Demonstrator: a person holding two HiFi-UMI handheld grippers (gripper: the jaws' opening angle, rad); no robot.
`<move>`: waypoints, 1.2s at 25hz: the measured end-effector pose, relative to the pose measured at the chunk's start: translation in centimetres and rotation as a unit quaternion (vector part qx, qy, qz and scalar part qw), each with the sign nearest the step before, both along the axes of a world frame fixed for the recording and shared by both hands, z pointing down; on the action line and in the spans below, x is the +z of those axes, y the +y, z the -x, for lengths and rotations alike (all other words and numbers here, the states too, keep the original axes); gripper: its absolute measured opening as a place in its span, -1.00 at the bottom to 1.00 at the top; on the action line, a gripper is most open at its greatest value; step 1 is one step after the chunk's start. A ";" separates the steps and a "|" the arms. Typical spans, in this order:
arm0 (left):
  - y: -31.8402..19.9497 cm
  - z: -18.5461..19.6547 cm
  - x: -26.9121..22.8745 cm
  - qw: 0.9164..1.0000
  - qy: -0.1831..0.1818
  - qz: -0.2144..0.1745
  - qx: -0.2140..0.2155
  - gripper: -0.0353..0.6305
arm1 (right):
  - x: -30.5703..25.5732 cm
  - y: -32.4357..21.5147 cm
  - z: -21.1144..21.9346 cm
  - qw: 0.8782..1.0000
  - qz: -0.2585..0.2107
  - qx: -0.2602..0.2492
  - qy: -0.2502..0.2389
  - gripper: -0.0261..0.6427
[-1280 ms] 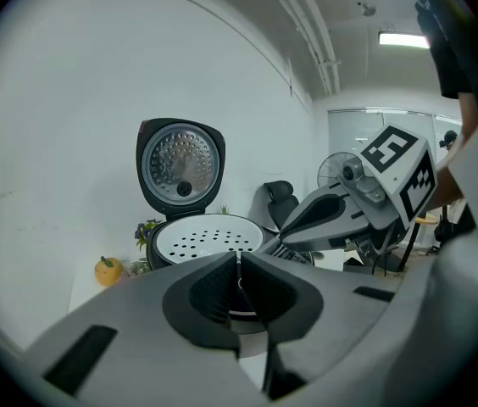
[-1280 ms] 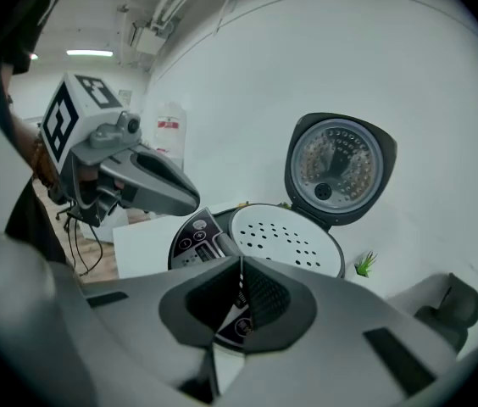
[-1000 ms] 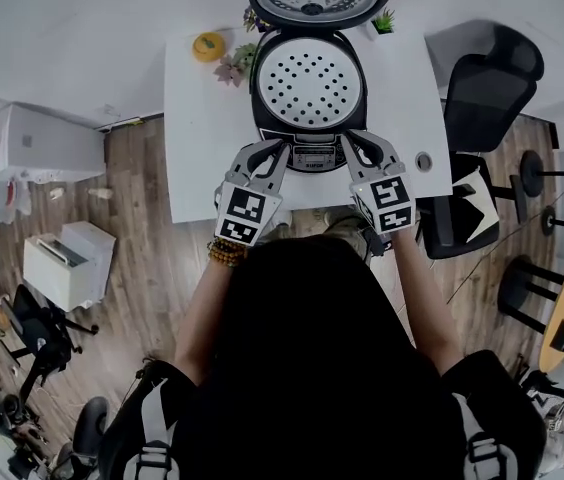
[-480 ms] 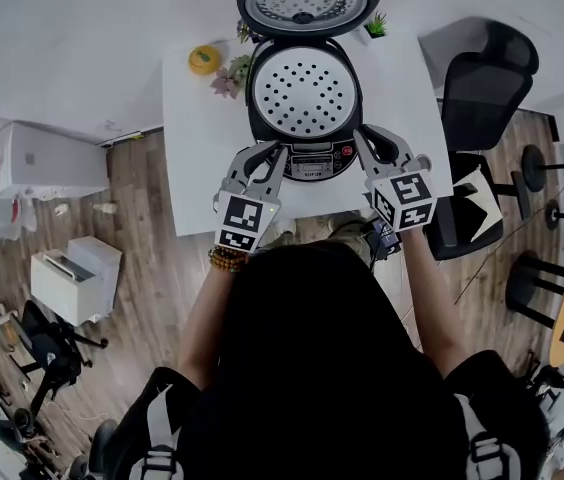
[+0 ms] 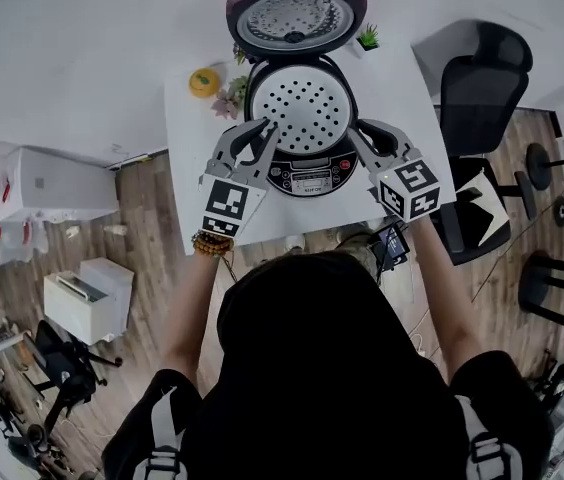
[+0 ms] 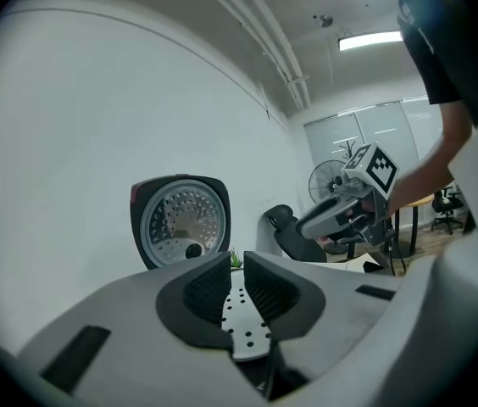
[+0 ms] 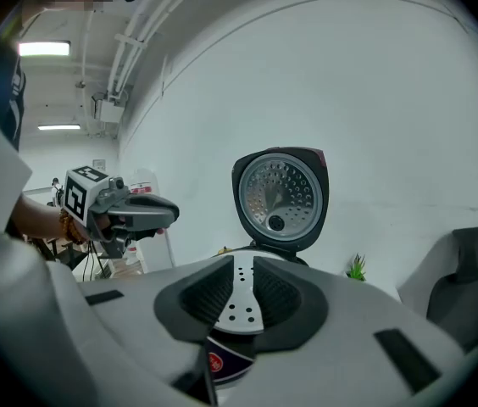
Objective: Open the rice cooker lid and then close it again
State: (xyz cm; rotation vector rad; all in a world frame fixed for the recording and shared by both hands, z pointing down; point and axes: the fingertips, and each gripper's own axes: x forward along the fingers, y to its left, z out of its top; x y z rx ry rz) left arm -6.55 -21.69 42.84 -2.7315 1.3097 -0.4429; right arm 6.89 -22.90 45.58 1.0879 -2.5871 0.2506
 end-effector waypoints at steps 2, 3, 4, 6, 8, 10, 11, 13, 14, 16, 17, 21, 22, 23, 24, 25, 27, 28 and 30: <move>-1.1 0.5 -1.4 1.000 0.009 -0.014 -0.002 -0.78 | -0.6 -0.7 0.3 1.000 -0.009 -0.009 0.011 -0.61; -1.7 0.8 -2.1 1.000 0.013 -0.019 -0.003 -0.78 | -0.9 -1.0 0.5 1.000 -0.014 -0.013 0.015 -0.57; -2.3 1.0 -2.7 1.000 0.016 -0.023 -0.005 -0.78 | -1.4 -1.4 0.6 1.000 -0.018 -0.016 0.016 -0.55; -3.5 1.3 -3.7 0.999 0.017 -0.030 -0.009 -0.78 | -2.4 -2.2 0.7 0.999 -0.026 -0.020 0.015 -0.53; -4.6 1.5 -4.5 0.999 0.029 -0.025 -0.007 -0.78 | -3.4 -3.1 0.7 0.999 -0.037 -0.023 0.017 -0.50; -5.9 1.5 -5.3 0.998 0.054 -0.015 -0.003 -0.78 | -4.5 -4.3 0.6 0.998 -0.052 -0.028 0.031 -0.47; -6.5 1.7 -5.7 0.998 0.063 -0.013 -0.002 -0.78 | -5.1 -4.9 0.5 0.997 -0.061 -0.029 0.038 -0.45; -7.8 2.0 -6.5 0.998 0.066 -0.015 -0.003 -0.78 | -6.7 -6.2 0.5 0.996 -0.074 -0.032 0.037 -0.45; -8.4 2.2 -6.8 0.998 0.068 -0.015 -0.003 -0.78 | -7.6 -6.9 0.5 0.996 -0.078 -0.033 0.030 -0.44; -9.9 2.9 -7.8 0.996 0.083 -0.010 -0.007 -0.78 | -9.3 -8.2 0.4 0.996 -0.084 -0.036 0.018 -0.44; -10.6 3.3 -8.4 0.996 0.091 -0.008 -0.009 -0.78 | -10.1 -8.8 0.4 0.995 -0.089 -0.039 0.020 -0.44; -13.5 4.6 -11.2 0.996 0.092 -0.015 -0.016 -0.78 | -12.6 -11.5 0.0 0.991 -0.113 -0.054 0.048 -0.44; -14.1 4.8 -12.0 0.995 0.094 -0.016 -0.016 -0.78 | -13.2 -12.2 -0.2 0.990 -0.117 -0.054 0.051 -0.44; -14.7 4.9 -12.7 0.995 0.097 -0.018 -0.016 -0.78 | -13.7 -12.9 -0.3 0.990 -0.119 -0.054 0.050 -0.44; -15.2 5.0 -13.4 0.995 0.097 -0.020 -0.015 -0.78 | -14.2 -13.5 -0.5 0.991 -0.118 -0.053 0.046 -0.44; -15.7 4.9 -14.0 0.995 0.095 -0.024 -0.015 -0.78 | -14.6 -14.2 -0.6 0.991 -0.116 -0.053 0.040 -0.44; -16.8 4.8 -14.6 0.996 0.086 -0.027 -0.015 -0.78 | -15.3 -15.5 -0.7 0.992 -0.111 -0.051 0.026 -0.44; -17.4 4.8 -14.8 0.996 0.083 -0.026 -0.016 -0.78 | -15.6 -16.2 -0.8 0.993 -0.106 -0.051 0.016 -0.45; -18.7 4.7 -15.0 0.996 0.081 -0.023 -0.016 -0.77 | -16.2 -17.7 -0.9 0.995 -0.091 -0.050 -0.012 -0.49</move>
